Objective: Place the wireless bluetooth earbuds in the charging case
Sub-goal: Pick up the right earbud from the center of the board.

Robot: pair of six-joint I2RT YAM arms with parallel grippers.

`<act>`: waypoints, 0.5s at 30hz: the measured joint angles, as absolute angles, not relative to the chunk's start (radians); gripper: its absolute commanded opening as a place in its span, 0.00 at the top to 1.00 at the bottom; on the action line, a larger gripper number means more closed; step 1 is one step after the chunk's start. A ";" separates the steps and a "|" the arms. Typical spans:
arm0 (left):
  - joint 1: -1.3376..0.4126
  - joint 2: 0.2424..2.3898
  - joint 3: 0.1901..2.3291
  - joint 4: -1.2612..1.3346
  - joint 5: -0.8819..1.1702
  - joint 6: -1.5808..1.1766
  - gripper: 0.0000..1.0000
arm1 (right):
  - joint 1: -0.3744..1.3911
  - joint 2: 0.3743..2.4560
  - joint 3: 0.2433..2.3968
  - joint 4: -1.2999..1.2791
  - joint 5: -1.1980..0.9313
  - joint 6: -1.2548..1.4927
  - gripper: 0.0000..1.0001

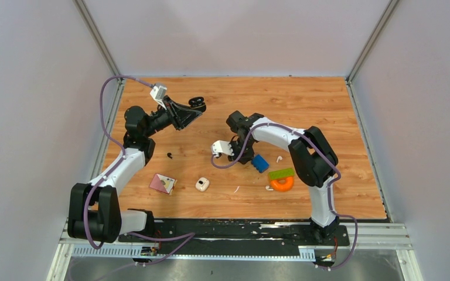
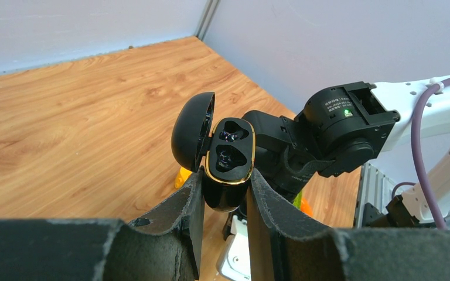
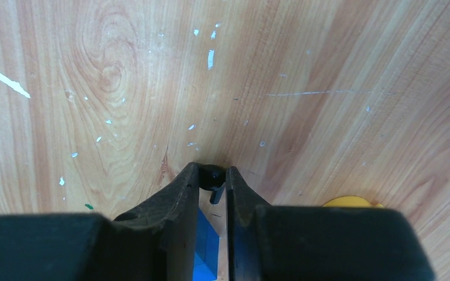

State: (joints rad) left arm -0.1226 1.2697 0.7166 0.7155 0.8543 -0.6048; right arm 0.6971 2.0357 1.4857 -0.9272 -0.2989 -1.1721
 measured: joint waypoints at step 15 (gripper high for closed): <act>-0.123 1.305 0.717 0.717 0.851 -0.605 1.00 | 0.686 1.899 1.618 -0.974 -0.351 -0.946 0.88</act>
State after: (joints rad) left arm -0.1226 1.3052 0.7170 0.7170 0.8509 -0.6052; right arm 0.6865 1.8988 1.6176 -0.9737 -0.3511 -0.9459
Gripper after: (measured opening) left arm 0.352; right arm 0.203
